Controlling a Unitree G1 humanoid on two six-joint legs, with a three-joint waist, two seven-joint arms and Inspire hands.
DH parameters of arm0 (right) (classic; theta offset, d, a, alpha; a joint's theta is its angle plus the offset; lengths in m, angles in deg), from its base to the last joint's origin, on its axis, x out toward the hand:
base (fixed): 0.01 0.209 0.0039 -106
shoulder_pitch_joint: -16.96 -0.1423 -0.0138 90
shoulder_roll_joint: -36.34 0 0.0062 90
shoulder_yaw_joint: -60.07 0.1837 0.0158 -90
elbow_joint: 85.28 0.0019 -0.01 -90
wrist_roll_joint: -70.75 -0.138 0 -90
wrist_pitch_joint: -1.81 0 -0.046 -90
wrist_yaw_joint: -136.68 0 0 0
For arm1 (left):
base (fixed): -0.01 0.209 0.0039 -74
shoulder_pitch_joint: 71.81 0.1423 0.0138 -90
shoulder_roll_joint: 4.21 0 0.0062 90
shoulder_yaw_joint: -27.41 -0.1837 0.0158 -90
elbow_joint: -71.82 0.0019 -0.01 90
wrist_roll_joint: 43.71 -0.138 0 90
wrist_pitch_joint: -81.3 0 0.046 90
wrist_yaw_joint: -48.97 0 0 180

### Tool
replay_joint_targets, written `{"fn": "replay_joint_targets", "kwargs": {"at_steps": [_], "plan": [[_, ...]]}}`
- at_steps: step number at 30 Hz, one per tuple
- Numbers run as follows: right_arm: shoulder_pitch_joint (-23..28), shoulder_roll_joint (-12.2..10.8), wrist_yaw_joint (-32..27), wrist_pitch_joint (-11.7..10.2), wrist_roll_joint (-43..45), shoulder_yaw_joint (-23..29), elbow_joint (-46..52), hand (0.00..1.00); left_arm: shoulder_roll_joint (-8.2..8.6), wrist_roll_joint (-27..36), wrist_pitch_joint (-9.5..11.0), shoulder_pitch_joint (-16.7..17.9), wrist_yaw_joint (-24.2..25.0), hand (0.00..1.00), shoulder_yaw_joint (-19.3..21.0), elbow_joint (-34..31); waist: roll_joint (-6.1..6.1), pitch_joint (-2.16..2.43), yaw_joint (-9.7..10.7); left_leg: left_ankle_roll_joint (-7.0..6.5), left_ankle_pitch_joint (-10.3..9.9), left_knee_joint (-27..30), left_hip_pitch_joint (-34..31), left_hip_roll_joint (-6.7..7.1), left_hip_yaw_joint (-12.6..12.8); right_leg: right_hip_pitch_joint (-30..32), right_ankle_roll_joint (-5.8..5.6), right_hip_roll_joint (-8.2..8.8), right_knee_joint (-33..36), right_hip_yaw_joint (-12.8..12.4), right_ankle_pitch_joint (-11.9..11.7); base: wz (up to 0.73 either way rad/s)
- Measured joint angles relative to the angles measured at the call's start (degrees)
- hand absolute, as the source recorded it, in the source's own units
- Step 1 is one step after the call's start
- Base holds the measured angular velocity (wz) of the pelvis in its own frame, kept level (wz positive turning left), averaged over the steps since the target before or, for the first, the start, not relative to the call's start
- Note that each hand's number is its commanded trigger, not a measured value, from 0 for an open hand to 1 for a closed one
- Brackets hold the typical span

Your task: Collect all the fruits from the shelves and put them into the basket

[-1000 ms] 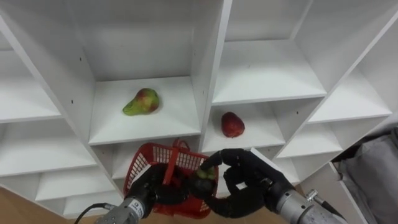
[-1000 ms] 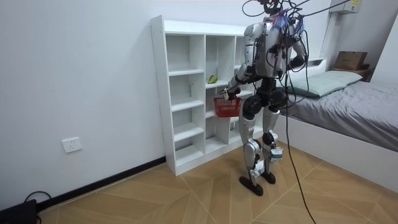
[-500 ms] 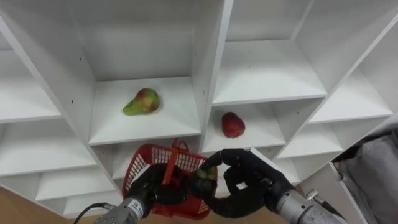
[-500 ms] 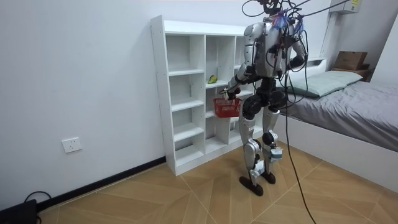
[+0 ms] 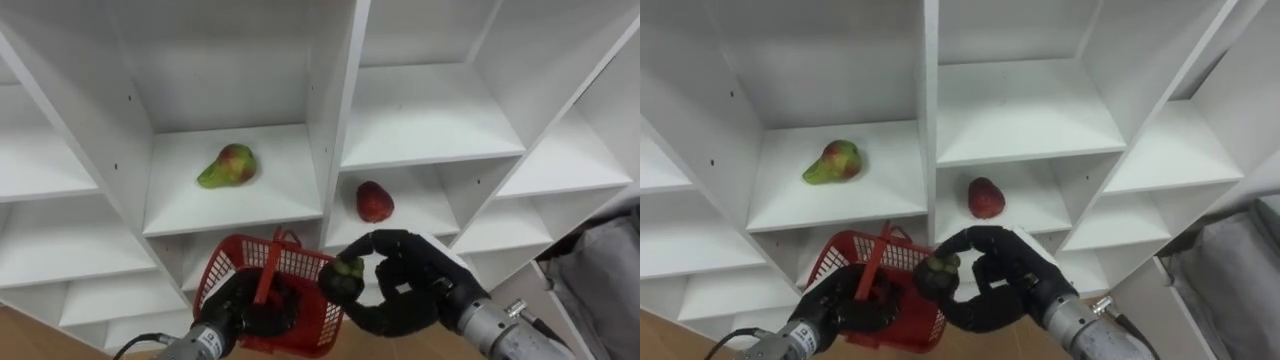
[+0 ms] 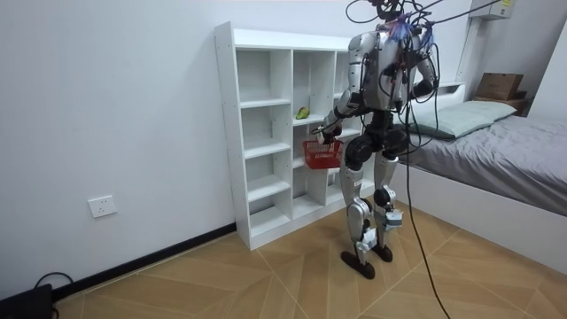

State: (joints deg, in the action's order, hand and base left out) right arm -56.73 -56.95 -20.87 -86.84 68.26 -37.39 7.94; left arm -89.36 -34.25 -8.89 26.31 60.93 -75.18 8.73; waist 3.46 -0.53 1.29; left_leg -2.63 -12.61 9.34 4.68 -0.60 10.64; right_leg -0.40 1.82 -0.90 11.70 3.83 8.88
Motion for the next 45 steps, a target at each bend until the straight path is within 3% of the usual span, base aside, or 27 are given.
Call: {"fn": "replay_joint_targets", "kwargs": {"at_steps": [16,28,45], "plan": [[-2.8,0.0,-1.9,0.0,0.1,0.3,-0.6,1.0,0.32,0.0,0.0,1.5,-0.1,1.0,-0.1,-0.1,0.0,0.01,0.2,-0.01,0.0,0.2,-0.2,0.23,-1.4,-0.7,-0.01,0.2,-1.0,1.0,0.0,0.04],[-5.3,-0.1,-1.9,0.1,0.9,-0.5,-5.6,1.0,1.46,0.0,0.0,1.4,0.0,1.0,-0.8,-0.1,-1.12,-0.36,-0.1,-0.01,0.0,0.1,-0.1,0.24,-2.0,-1.5,-0.02,0.3,-1.2,1.9,0.0,0.03],[-6.3,-1.0,-5.6,0.0,0.6,-3.0,-9.7,1.0,1.48,0.0,0.0,1.4,-0.1,1.0,-2.9,0.2,-1.47,-0.11,-0.2,-0.01,0.0,0.5,-0.1,0.37,-3.0,-1.7,-0.02,0.49,-1.1,2.9,0.0,0.02]]}}
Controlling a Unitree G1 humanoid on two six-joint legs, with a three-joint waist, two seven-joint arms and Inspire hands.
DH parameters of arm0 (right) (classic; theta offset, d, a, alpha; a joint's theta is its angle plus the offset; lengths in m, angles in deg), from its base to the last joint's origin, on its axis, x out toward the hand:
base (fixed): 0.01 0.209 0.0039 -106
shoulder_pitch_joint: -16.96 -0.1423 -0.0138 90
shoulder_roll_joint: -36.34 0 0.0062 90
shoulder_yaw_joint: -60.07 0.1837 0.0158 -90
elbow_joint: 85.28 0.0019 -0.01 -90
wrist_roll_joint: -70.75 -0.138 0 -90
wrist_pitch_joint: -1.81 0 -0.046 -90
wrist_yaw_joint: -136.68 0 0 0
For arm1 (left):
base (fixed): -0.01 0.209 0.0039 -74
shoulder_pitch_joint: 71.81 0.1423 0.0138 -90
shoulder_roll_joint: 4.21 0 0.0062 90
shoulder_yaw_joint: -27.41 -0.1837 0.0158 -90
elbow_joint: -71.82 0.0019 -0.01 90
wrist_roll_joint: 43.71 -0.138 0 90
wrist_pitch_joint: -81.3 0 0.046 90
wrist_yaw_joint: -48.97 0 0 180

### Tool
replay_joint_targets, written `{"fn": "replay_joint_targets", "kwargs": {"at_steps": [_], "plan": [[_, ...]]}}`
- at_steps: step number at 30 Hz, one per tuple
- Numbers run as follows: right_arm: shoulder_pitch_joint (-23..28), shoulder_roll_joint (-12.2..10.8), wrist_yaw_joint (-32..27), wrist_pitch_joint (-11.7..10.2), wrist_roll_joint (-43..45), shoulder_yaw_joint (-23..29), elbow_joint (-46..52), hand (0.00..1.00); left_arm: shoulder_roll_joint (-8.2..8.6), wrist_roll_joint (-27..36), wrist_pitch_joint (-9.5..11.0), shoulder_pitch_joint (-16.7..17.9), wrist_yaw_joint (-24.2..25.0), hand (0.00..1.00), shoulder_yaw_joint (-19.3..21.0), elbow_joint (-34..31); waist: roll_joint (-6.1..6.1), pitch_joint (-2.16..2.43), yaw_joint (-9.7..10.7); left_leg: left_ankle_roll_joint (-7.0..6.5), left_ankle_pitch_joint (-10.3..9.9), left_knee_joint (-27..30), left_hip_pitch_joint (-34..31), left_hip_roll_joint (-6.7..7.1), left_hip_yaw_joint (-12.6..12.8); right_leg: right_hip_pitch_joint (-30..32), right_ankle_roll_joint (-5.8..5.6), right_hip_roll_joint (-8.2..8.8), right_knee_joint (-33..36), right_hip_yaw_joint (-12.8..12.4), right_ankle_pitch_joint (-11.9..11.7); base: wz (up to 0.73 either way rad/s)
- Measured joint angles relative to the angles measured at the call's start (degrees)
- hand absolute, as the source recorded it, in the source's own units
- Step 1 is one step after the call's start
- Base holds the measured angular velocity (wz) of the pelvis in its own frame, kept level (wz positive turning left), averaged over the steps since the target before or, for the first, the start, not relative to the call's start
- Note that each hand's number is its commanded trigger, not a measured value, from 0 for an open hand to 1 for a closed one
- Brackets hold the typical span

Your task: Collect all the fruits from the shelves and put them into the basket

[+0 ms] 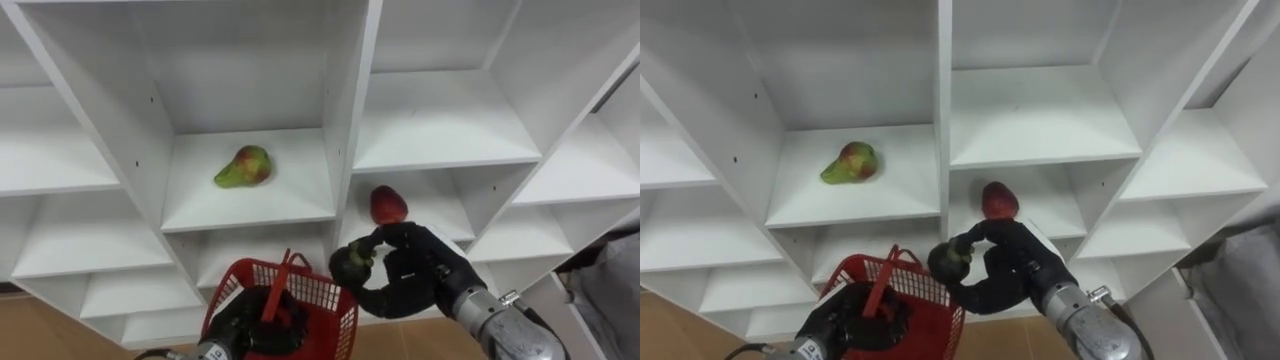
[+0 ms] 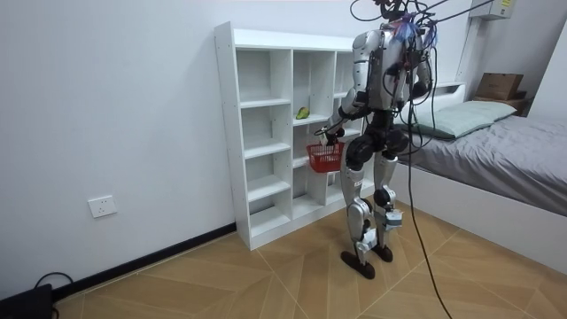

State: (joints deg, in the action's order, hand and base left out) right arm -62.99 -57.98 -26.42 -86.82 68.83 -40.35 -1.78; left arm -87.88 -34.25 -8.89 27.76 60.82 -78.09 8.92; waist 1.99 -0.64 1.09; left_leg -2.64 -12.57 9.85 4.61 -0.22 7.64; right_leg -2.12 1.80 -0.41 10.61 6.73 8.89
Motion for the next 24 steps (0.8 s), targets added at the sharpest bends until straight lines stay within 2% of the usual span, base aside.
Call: {"fn": "replay_joint_targets", "kwargs": {"at_steps": [13,19,24], "plan": [[0.0,-0.6,-1.3,0.0,-0.1,-2.6,-1.0,1.0,0.03,0.0,-0.1,0.0,0.1,1.0,-1.7,-0.2,0.22,-0.07,0.0,0.0,0.0,0.5,-0.1,0.04,-0.2,-0.6,0.01,0.17,-0.1,0.6,0.1,0.0],[0.0,-0.7,-1.0,0.0,0.3,-4.3,-2.2,1.0,-0.08,0.0,0.0,-0.1,0.1,1.0,-2.7,-0.2,0.9,0.31,0.1,0.0,0.0,0.7,-0.1,0.07,-0.4,-1.0,0.0,0.24,-0.6,1.2,0.1,0.03],[0.0,-0.7,0.1,0.0,2.4,-5.3,-2.7,1.0,0.08,0.0,0.0,-0.1,0.1,1.0,-3.9,-0.2,0.75,0.17,0.1,0.0,0.0,0.9,-0.1,0.04,-0.4,-1.0,0.0,0.27,-0.6,1.2,0.1,0.0]]}}
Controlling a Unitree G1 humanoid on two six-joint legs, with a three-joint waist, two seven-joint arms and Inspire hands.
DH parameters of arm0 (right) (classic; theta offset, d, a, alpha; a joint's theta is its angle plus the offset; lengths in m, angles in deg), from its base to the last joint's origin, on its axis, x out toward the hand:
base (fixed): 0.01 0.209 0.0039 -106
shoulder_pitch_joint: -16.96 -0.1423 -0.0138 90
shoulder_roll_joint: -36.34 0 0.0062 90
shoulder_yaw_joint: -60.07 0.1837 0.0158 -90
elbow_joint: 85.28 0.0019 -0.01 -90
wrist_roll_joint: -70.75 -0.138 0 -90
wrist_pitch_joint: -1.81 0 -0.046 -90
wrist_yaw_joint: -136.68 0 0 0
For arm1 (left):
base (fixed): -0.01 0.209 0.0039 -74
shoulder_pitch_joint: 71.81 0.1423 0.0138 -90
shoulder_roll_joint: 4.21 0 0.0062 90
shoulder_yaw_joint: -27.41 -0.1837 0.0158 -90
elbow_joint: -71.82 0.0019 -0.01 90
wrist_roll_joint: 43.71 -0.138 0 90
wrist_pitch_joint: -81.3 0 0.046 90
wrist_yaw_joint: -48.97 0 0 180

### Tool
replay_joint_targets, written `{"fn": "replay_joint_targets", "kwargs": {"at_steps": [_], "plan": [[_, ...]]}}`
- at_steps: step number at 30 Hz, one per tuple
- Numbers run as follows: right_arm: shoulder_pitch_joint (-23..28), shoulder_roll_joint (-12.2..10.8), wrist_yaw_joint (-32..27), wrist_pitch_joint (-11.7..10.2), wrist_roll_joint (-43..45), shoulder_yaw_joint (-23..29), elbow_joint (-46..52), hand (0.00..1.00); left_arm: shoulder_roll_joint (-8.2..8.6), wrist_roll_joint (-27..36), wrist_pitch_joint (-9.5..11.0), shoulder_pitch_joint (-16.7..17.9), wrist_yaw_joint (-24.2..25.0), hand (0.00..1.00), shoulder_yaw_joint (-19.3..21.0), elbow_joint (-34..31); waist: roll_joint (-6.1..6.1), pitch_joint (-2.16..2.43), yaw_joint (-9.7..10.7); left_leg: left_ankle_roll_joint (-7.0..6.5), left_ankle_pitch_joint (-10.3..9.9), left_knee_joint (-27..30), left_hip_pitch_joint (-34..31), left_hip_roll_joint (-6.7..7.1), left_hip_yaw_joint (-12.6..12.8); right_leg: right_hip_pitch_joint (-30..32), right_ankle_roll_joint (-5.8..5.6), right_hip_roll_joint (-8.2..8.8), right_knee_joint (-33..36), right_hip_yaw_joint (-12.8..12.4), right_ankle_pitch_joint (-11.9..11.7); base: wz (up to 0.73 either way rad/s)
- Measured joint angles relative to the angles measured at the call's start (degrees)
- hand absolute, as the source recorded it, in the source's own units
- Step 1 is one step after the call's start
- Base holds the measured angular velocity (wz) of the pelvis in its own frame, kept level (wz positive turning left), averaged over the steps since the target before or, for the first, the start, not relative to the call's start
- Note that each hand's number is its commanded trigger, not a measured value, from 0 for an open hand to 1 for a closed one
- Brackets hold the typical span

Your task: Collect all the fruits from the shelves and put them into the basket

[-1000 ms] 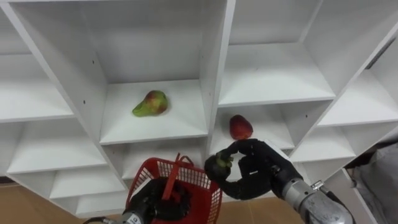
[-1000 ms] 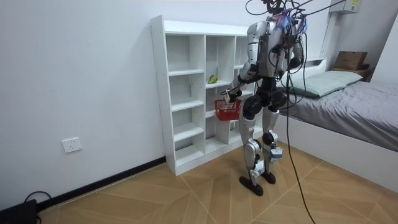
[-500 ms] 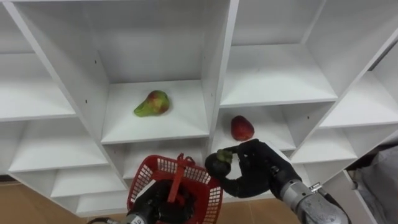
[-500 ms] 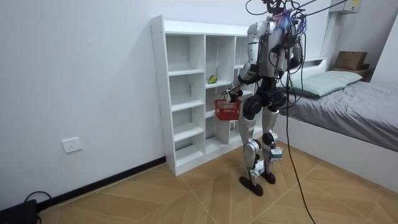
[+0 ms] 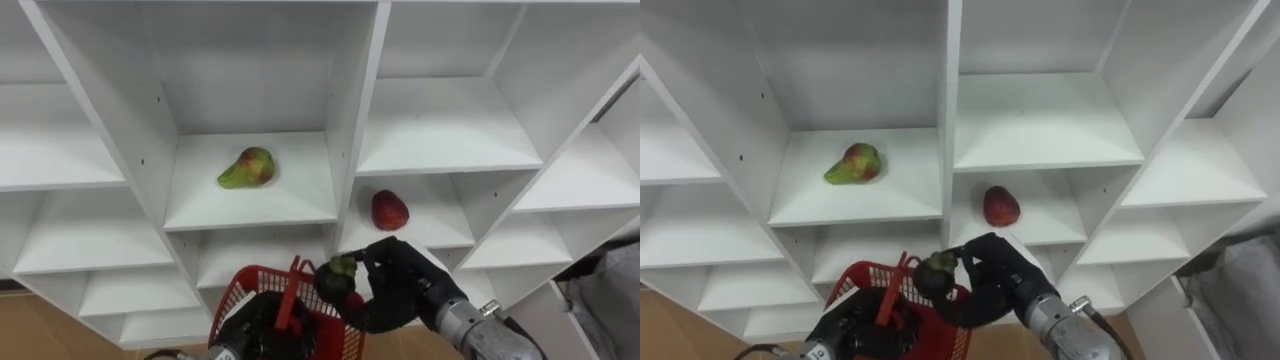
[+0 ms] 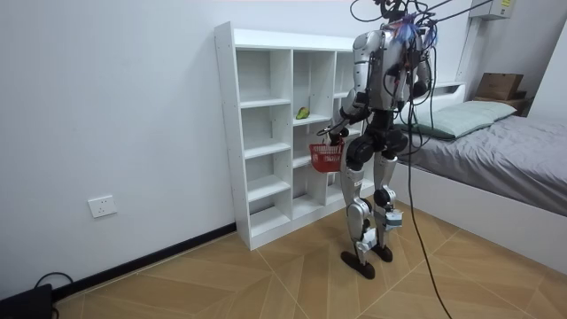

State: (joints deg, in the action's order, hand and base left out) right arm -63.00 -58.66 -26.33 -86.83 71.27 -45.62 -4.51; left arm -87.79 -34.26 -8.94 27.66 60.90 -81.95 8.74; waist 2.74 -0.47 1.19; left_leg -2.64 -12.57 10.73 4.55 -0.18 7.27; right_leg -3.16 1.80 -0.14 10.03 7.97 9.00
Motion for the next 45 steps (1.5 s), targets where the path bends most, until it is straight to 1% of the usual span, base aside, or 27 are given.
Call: {"fn": "replay_joint_targets", "kwargs": {"at_steps": [1,3,6,8,12,15,17,18,19,20,28,36,45], "plan": [[0.0,0.0,0.3,0.0,0.1,0.0,0.0,1.0,0.08,0.0,0.0,0.0,0.0,1.0,0.0,0.0,-0.04,-0.04,0.0,0.0,0.0,0.0,0.0,0.0,0.0,0.0,0.0,0.0,0.0,0.0,0.0,0.0],[0.0,0.0,1.1,0.0,2.0,-0.1,0.0,1.0,0.4,0.0,0.0,0.0,0.0,1.0,0.0,0.0,-0.48,-0.49,0.0,0.0,0.0,-0.1,-0.1,0.0,0.0,0.0,0.0,0.02,0.2,0.0,0.0,0.0],[0.0,0.0,1.5,0.0,3.3,-0.4,-0.2,1.0,0.78,0.0,0.0,0.0,0.0,1.0,0.0,0.1,-0.97,-0.82,0.0,-0.01,0.0,-0.4,-0.3,0.0,0.0,0.3,-0.01,0.04,0.5,0.1,0.0,0.0],[0.0,-0.1,1.8,0.0,4.1,-0.7,-1.0,1.0,1.0,0.0,-0.1,0.0,0.0,1.0,-0.1,0.2,-1.01,-0.83,-0.1,-0.01,0.0,-0.4,-0.4,0.0,-0.1,0.3,0.0,0.06,0.5,0.1,0.0,0.02],[0.0,-0.1,1.9,0.1,4.3,-0.9,-1.4,1.0,1.28,-0.1,-1.1,0.0,0.2,1.0,-0.1,0.6,-1.0,-0.76,-0.1,0.0,0.0,-0.2,-0.5,0.01,-0.1,0.3,0.02,0.06,0.5,0.0,0.1,0.0],[0.0,-0.2,2.0,0.1,5.1,-1.0,-1.9,1.0,1.32,-0.1,-1.5,0.0,0.2,1.0,-0.1,0.8,-0.82,-0.45,-0.1,0.0,0.0,0.1,-0.4,0.02,-0.1,0.2,0.02,0.06,0.4,0.0,0.1,0.0],[0.0,-0.2,2.0,0.1,5.6,-1.0,-2.2,1.0,1.34,-0.1,-1.7,0.0,0.2,1.0,-0.1,0.8,-0.71,-0.35,0.0,-0.01,0.0,0.1,-0.3,0.02,-0.1,0.2,0.02,0.07,0.5,0.0,0.1,0.0],[0.0,-0.2,2.0,0.1,5.9,-1.0,-2.2,0.69,1.34,-0.1,-1.9,0.0,0.2,1.0,-0.1,0.8,-0.63,-0.3,-0.1,-0.01,0.0,0.1,-0.3,0.02,-0.1,0.2,0.01,0.07,0.5,0.0,0.1,0.0],[0.0,-0.2,2.0,0.1,5.9,-1.0,-2.2,0.52,1.34,-0.1,-1.9,0.0,0.2,1.0,-0.1,0.8,-0.6,-0.28,-0.1,0.0,0.0,0.1,-0.3,0.02,-0.1,0.2,0.01,0.07,0.5,-0.1,0.1,0.0],[0.0,-0.2,2.0,0.1,6.0,-1.0,-2.2,0.01,1.34,-0.1,-1.9,0.0,0.2,1.0,-0.1,0.8,-0.53,-0.24,-0.1,0.0,0.0,0.1,-0.3,0.02,-0.1,0.2,0.01,0.07,0.5,-0.1,0.1,0.0],[0.0,-0.4,2.0,0.1,6.0,-1.1,-2.9,0.0,1.24,-0.1,-2.0,0.0,0.2,1.0,-0.1,0.8,-0.31,-0.1,-0.1,-0.01,0.0,0.2,0.0,0.02,0.0,-0.1,0.01,0.08,0.5,-0.2,0.1,0.0],[0.1,-0.4,2.1,0.1,6.0,-1.1,-3.6,0.0,1.44,-0.2,-2.0,-0.1,0.1,1.0,-0.3,1.2,-0.29,-0.14,0.0,-0.01,0.0,0.1,0.0,0.02,0.0,-0.1,0.01,0.06,0.5,-0.3,0.1,0.0],[0.1,-0.8,2.7,0.1,6.0,-1.1,-3.6,0.0,1.31,-0.1,-2.0,-0.1,0.0,1.0,-0.5,1.2,-0.13,-0.29,0.0,-0.01,0.0,0.1,0.1,0.02,0.0,0.0,0.0,0.09,0.5,-0.1,0.1,0.0]]}}
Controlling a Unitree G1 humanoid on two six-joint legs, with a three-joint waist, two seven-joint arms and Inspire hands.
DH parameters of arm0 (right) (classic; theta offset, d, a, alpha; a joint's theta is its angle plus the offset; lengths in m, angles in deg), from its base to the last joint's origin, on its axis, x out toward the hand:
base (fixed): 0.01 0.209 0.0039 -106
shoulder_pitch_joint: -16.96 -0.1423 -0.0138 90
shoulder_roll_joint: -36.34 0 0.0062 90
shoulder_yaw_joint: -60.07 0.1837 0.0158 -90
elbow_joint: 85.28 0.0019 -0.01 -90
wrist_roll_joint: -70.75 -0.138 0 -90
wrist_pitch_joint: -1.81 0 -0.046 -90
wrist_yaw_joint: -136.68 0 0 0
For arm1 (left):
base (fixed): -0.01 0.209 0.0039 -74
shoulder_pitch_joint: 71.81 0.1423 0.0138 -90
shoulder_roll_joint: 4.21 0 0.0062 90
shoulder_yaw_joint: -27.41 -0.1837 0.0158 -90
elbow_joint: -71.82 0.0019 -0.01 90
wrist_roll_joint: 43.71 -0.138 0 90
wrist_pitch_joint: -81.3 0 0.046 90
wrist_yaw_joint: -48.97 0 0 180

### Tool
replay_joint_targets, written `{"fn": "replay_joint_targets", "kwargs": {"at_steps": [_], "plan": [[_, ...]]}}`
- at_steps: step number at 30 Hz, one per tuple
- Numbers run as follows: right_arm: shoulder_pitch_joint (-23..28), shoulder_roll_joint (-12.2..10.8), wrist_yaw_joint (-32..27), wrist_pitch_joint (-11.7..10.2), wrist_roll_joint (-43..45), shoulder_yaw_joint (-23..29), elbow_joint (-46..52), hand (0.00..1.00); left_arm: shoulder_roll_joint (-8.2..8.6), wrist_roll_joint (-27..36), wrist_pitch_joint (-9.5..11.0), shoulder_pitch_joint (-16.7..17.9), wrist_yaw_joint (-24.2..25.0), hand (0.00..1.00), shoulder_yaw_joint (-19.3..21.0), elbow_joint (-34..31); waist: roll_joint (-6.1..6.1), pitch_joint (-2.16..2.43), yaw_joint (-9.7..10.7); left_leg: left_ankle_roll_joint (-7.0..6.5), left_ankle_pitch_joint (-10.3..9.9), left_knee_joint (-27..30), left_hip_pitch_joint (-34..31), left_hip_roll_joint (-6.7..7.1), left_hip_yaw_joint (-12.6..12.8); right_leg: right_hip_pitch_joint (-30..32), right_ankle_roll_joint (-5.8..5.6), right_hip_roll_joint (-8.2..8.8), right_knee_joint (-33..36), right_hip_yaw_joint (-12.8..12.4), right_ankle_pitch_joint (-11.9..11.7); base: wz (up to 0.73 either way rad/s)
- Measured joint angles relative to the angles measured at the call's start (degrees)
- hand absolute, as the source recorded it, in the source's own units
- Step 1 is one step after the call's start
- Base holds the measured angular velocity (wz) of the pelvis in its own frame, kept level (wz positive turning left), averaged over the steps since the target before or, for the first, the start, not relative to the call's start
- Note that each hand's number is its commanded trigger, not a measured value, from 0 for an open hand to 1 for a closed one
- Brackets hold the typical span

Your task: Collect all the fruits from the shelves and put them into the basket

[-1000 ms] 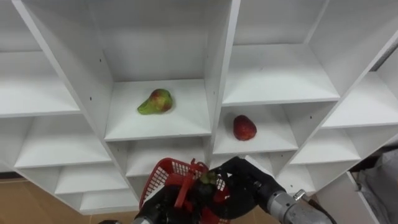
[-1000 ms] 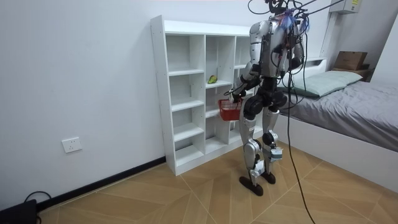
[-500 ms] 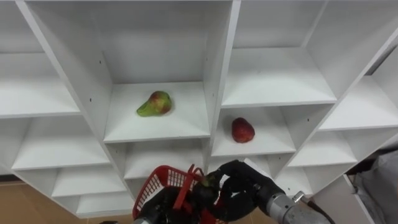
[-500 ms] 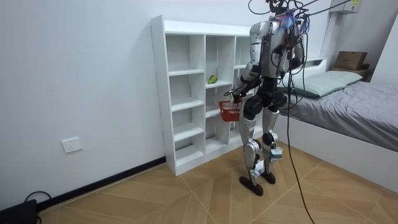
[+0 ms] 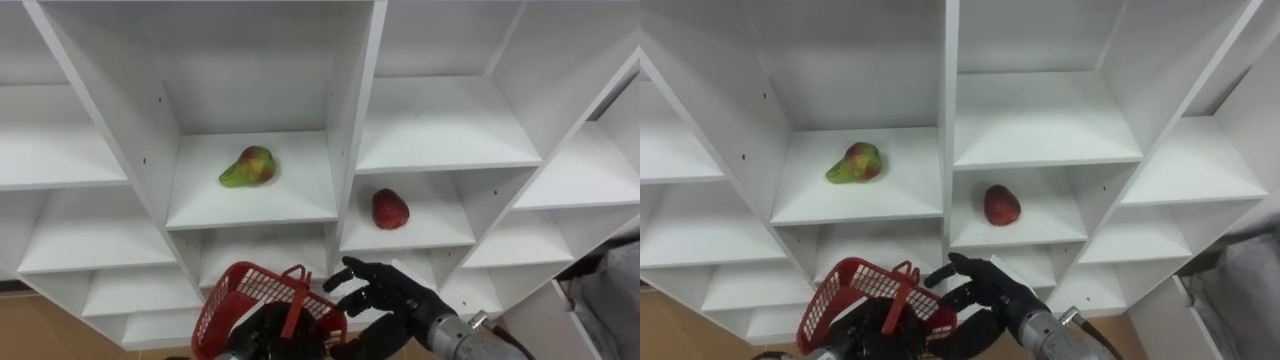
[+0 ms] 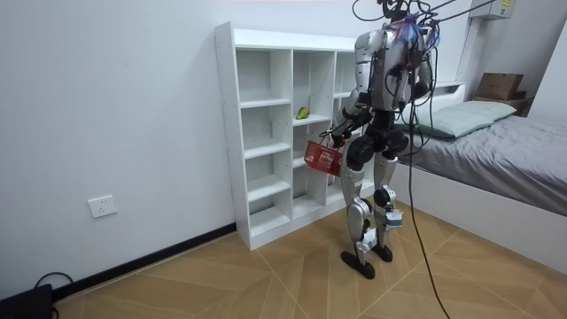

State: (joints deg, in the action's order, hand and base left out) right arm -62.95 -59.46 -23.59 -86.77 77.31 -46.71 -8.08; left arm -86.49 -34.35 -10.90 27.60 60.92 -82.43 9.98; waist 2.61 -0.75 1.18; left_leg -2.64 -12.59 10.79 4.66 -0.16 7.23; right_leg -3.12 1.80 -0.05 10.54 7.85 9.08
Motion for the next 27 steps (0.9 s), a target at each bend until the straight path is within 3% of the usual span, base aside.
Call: {"fn": "replay_joint_targets", "kwargs": {"at_steps": [21,27], "plan": [[0.0,-0.2,0.5,0.0,0.6,0.2,3.0,0.0,-0.23,0.0,0.1,0.0,0.0,1.0,0.1,0.0,0.35,-0.18,0.0,0.0,0.0,0.0,-0.5,0.05,-0.4,0.1,-0.01,0.01,-0.3,0.2,0.0,0.0],[0.0,0.6,2.6,0.0,0.5,0.1,10.0,0.0,0.05,0.2,0.2,-0.3,0.0,1.0,2.6,0.0,0.1,0.06,-1.9,0.01,0.0,0.0,-0.6,0.02,-0.5,0.1,0.01,-0.09,-0.6,0.2,0.0,0.01]]}}
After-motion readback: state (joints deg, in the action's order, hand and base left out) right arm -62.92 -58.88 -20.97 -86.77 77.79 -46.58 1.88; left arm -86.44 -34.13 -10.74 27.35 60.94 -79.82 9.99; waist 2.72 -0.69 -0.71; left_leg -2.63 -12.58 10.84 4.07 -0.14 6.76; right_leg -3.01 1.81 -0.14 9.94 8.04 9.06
